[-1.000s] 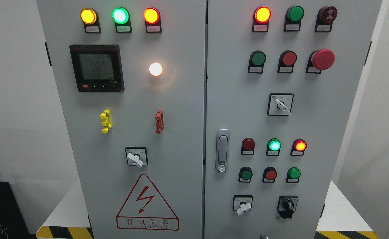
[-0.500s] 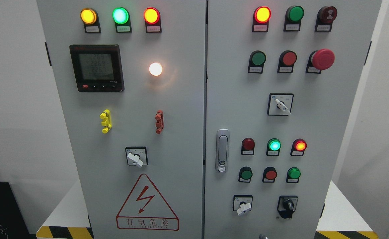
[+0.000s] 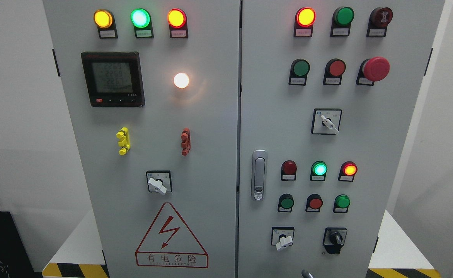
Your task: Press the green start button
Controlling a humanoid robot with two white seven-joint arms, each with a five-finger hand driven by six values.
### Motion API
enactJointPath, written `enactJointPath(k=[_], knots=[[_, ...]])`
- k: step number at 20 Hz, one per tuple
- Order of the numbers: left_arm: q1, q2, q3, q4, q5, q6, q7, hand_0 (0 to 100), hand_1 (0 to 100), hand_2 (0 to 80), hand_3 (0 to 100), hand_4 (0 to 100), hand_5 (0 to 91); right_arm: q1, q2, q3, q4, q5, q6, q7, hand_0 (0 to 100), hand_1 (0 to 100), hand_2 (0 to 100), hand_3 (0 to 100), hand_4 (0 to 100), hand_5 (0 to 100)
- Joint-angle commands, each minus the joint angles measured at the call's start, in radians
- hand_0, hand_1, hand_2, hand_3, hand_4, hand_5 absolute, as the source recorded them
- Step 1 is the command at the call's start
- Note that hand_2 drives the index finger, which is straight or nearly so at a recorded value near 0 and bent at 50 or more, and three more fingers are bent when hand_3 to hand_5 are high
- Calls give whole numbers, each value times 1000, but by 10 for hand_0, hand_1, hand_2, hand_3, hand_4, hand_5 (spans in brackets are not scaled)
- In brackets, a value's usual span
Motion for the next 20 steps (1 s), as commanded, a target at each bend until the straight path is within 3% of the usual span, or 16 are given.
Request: enactJointPath(k=[1,12,14,20], knots=[[0,0,0,0,0,0,0,120,556,0,0,0,0,-35,0,-18,13,68,-1,-1,0,187,0,0,0,0],[1,0,0,0,0,0,0,120,556,0,0,0,0,-93,3,-90,33,270,-2,-13,89,236,0,0,0,0],[0,0,0,0,0,0,0,120,556,0,0,0,0,-104,3,-107,33,327,-4,-30,111,244,0,2,48,0],[0,0,0,0,0,0,0,120,556,0,0,0,0,-124,5,-162,27,488,-53,-57,155,254,0,149,136,0]])
